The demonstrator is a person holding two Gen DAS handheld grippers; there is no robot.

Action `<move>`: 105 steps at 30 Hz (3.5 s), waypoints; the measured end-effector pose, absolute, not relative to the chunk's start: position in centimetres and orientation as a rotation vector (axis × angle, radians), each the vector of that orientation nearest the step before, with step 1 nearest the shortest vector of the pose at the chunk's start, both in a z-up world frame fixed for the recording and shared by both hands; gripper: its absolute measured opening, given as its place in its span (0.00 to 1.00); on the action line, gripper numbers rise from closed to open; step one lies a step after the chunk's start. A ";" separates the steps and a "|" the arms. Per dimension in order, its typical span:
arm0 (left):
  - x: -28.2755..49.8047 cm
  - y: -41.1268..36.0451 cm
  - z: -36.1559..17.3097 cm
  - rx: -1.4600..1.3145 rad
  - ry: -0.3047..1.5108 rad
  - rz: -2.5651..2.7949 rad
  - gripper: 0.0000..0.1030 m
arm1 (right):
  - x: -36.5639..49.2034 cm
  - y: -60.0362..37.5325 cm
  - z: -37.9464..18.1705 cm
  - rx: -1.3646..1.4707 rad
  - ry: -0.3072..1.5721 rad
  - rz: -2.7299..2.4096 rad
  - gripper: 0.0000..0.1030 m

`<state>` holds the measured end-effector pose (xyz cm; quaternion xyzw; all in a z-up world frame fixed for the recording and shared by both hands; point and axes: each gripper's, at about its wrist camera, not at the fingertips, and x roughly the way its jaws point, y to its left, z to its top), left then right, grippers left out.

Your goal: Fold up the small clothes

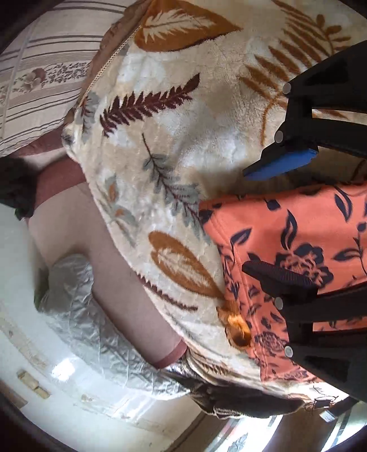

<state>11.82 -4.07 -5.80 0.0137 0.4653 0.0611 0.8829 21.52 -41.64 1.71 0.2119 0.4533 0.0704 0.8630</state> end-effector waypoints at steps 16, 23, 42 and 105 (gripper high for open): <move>11.8 -4.0 -5.8 0.021 0.975 0.136 0.88 | 22.2 -37.4 -2.3 0.594 1.092 0.330 0.71; 11.9 -4.0 -5.7 0.020 0.976 0.130 0.88 | 24.9 -40.2 -3.0 0.789 1.061 0.308 0.72; 11.8 -4.0 -5.7 -0.001 0.980 0.143 0.89 | 4.8 -37.8 -3.9 0.944 1.037 0.292 0.73; 3.7 23.8 0.2 -0.692 0.761 0.464 0.90 | 10.5 -2.6 5.4 0.066 0.851 0.521 0.10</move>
